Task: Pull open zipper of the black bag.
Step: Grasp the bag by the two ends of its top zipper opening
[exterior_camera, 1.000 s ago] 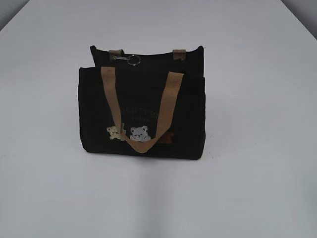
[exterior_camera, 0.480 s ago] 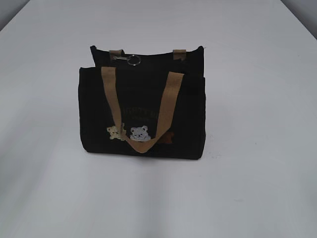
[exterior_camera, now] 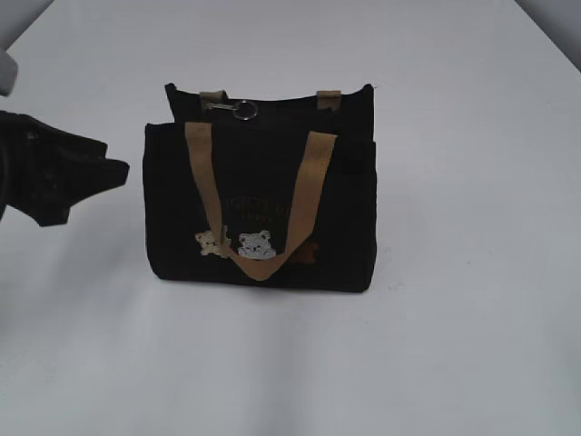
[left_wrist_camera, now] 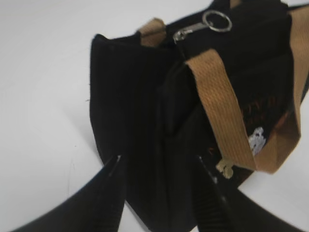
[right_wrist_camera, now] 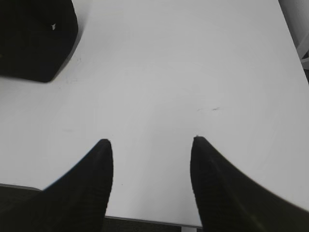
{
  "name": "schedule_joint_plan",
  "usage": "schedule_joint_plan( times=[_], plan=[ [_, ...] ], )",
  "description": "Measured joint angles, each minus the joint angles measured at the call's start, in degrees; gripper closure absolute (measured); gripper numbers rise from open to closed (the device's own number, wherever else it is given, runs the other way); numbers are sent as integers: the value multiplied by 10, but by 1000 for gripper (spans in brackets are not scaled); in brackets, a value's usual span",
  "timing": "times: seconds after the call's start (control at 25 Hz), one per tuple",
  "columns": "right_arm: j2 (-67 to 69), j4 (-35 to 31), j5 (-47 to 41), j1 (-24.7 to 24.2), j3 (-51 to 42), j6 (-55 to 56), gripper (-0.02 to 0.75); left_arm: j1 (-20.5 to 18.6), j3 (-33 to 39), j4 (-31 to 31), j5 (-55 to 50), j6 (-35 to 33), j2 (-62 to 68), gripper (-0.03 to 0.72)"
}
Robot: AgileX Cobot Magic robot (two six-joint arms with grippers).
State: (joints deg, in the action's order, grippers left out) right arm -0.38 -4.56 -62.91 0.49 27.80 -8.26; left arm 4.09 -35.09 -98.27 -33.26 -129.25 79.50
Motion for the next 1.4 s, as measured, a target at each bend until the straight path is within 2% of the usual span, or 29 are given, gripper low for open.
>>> schedule_joint_plan(
  times=[0.12, 0.28, 0.68, 0.76, 0.84, 0.92, 1.0, 1.12, 1.2, 1.28, 1.4],
  plan=[
    [0, -3, 0, 0, 0, 0, 329, 0, 0, -4, -27, -80, 38, 325],
    [0, -4, 0, 0, 0, 0, 329, 0, -4, -5, -45, -131, 66, 271],
    [0, -41, 0, 0, 0, -1, 329, 1, -78, -8, -90, -152, 148, 256],
    [0, -51, 0, 0, 0, -9, 329, 1, -95, -8, -108, -152, 169, 266],
    [5, -72, 2, 0, 1, -27, 329, 2, -109, -9, -122, -152, 187, 347],
    [44, -123, 22, 0, 5, -66, 329, 8, -114, -9, -133, -152, 202, 475],
    [110, -204, 83, 0, 9, -124, 329, 16, -114, -11, -135, -152, 209, 599],
    [250, -353, 191, 0, 14, -260, 329, 22, -116, -13, -135, -152, 210, 614],
    [370, -454, 228, 0, 34, -385, 329, 23, -116, -14, -135, -152, 210, 614],
    [503, -561, 234, 6, 78, -499, 329, 23, -116, -14, -135, -152, 210, 614],
    [669, -667, 232, 36, 172, -619, 329, 23, -116, -14, -135, -152, 210, 614]
  ],
)
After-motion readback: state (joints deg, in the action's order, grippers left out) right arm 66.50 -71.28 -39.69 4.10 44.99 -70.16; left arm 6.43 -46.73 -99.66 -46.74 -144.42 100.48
